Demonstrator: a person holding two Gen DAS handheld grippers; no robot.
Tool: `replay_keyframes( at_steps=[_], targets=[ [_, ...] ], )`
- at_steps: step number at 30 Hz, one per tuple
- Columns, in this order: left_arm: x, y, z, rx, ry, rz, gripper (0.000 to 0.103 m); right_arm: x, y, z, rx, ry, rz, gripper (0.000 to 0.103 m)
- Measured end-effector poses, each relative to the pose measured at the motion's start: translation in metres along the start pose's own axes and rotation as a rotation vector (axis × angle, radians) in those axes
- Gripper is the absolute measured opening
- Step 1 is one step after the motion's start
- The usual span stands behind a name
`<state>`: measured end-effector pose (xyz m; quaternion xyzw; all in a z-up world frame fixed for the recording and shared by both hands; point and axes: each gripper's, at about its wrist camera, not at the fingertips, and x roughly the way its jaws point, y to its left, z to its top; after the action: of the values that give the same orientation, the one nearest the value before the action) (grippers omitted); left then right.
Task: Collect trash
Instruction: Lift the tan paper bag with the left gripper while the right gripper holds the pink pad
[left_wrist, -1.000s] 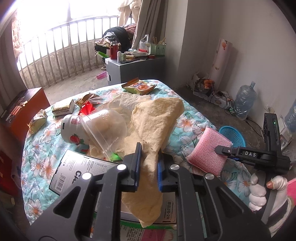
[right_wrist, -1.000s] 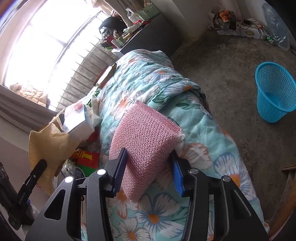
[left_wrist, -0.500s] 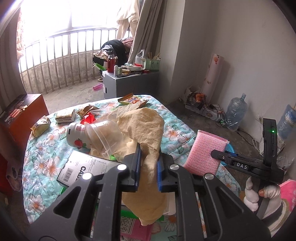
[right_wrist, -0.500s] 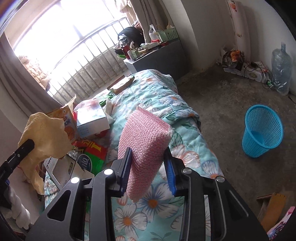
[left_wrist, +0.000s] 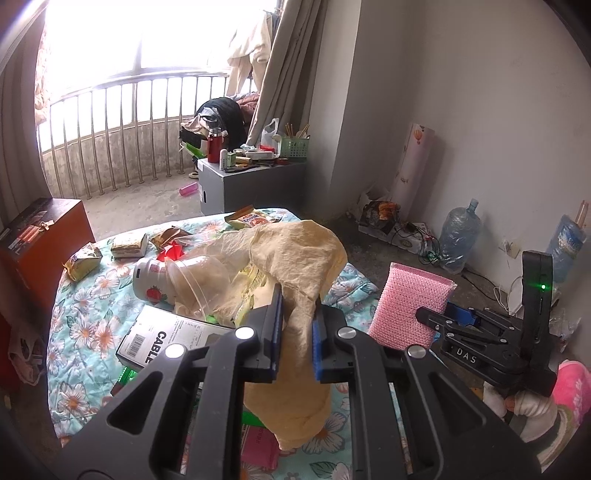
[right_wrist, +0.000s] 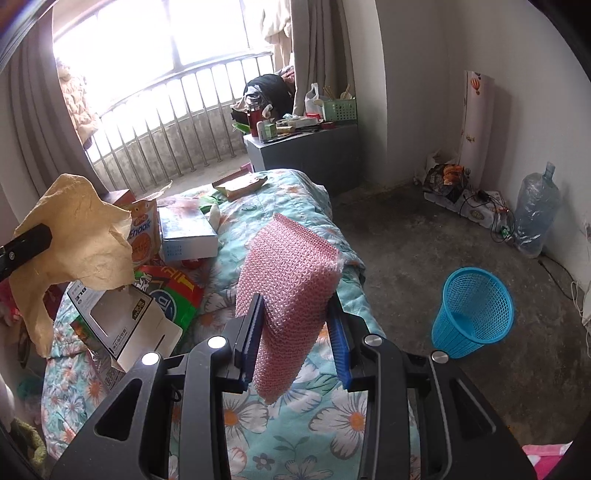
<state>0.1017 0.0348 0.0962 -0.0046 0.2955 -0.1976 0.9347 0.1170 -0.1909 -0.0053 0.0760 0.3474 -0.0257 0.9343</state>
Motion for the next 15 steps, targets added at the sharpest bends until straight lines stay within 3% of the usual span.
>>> replay_keyframes(
  at_steps=[15],
  targets=[
    [-0.030,-0.031,0.006,0.035,-0.055,-0.020,0.008,-0.048,-0.007,-0.006,-0.020,-0.098,-0.043,0.033]
  ],
)
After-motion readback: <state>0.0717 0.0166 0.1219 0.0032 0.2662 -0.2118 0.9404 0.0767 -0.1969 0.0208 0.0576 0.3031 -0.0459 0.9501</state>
